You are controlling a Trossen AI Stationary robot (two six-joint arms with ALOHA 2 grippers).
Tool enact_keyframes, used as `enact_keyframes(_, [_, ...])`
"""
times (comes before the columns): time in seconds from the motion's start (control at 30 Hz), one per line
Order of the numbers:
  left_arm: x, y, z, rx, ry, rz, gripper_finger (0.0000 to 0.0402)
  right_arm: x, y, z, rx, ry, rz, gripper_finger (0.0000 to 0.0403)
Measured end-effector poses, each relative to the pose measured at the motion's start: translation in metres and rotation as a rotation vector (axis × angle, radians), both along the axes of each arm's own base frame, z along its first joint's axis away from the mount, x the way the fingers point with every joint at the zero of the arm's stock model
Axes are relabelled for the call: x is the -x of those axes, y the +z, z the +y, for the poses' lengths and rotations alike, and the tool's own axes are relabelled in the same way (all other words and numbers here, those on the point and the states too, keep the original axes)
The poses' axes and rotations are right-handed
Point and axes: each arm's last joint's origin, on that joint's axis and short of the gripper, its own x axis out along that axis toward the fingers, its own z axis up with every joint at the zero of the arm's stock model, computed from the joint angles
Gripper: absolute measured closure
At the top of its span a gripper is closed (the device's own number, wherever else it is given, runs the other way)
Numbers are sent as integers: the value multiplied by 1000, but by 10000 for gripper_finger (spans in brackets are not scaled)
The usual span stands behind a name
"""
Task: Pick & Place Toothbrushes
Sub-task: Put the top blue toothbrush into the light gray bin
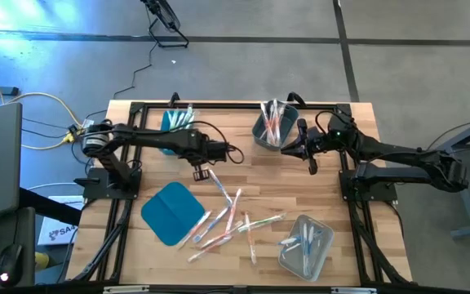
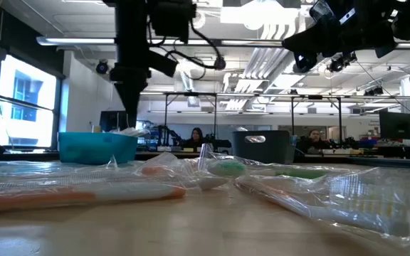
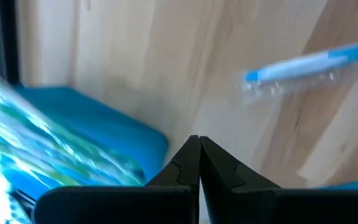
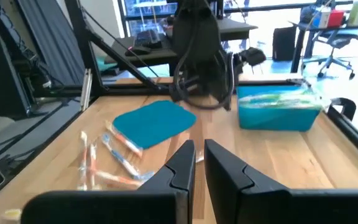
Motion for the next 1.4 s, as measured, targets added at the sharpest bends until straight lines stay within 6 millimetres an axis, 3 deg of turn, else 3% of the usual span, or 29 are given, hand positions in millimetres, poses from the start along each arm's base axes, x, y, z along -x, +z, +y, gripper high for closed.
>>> enact_keyframes(0.3, [45,-21,-7,86,132,-60,401,0,-2,0,-2,0,15,376])
enact_keyframes(0.43, [54,-32,-9,120,124,-162,401,0,-2,0,0,-2,15,376])
enact_keyframes(0.6, [48,-37,-9,122,55,-298,401,0,-1,0,-2,-5,10,376])
enact_keyframes(1.03, [28,-29,-9,67,-430,-379,401,0,-2,0,-1,-4,17,376])
enact_keyframes(1.27, [26,-28,-10,57,-504,-387,398,0,-2,0,3,-4,16,376])
enact_keyframes(1.4, [26,-28,-10,49,-529,-379,368,0,-2,0,3,-3,16,376])
